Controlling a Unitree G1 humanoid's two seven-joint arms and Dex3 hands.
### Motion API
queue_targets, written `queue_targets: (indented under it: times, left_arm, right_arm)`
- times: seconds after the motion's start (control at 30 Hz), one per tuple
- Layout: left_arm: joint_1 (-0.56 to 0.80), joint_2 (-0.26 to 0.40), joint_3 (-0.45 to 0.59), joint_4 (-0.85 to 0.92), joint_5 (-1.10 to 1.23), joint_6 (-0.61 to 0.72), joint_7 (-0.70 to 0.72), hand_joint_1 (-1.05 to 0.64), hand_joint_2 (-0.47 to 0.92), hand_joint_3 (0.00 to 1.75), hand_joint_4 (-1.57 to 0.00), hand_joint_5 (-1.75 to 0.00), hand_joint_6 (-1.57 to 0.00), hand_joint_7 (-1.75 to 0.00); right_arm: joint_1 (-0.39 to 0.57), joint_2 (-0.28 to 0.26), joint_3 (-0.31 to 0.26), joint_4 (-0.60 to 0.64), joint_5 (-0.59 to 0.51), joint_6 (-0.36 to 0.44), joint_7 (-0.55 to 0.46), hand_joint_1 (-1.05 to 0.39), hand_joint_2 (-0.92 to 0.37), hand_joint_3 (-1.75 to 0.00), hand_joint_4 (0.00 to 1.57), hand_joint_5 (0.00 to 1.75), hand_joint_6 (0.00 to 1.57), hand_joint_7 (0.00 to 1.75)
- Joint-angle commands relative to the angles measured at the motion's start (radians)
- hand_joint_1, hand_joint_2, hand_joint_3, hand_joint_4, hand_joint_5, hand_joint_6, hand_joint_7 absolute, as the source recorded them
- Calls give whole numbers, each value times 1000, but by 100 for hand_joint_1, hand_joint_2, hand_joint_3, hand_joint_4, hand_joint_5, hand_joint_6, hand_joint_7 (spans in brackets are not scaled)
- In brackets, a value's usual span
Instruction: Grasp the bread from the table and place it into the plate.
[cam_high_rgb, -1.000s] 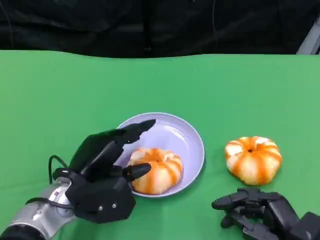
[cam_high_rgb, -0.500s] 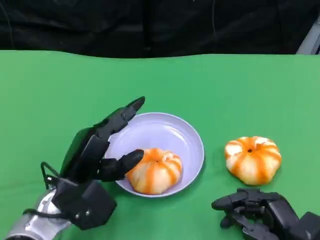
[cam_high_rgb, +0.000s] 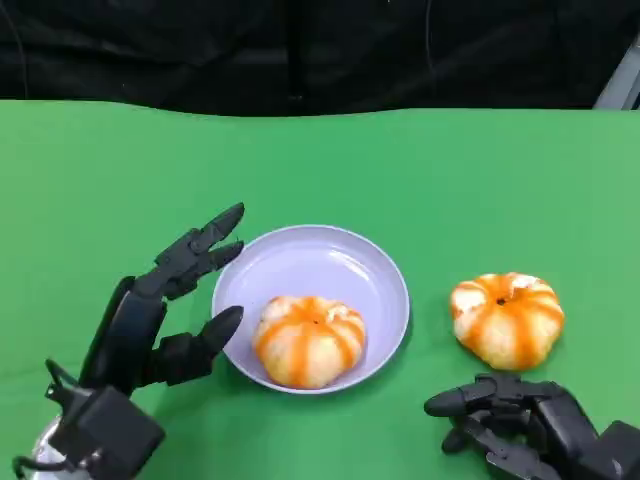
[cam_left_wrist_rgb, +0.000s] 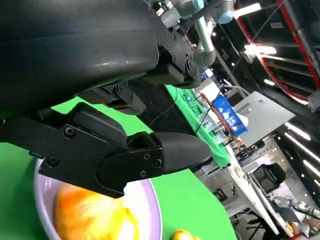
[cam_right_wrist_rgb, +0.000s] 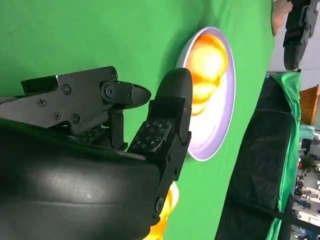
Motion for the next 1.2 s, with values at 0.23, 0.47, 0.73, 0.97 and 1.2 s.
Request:
queue_targets:
  times: [0.23,0.47,0.73,0.97,1.2]
  left_arm:
    - [72,-45,96,-10,-318,17,-301,-76,92,64,-65,-2,-40,0]
    - [112,-76,178,-18,-427,53,-423,-73,92,66,-67,-2,-40,0]
    - [148,-98,257,-7,-512,100,-562,-72,92,65,-68,-2,-42,-1]
    - [164,-118,315,-14,-534,125,-604,-72,92,63,-73,-3,-45,-2]
    - [203,-133,350,-41,-547,173,-622,-72,92,61,-75,-3,-48,-2]
  right_arm:
    - [-4,-15,-7,8,8,-15,3,-7,-92,-39,80,119,109,35]
    - [-7,-20,-12,16,15,-20,13,-7,-92,-39,80,118,109,35]
    - [-9,-22,-19,23,26,-22,25,-7,-92,-38,81,116,109,34]
    - [-17,-27,-20,34,26,-24,30,-7,-92,-39,81,116,109,34]
    - [-17,-26,-18,33,26,-22,26,-7,-92,-38,81,115,110,34]
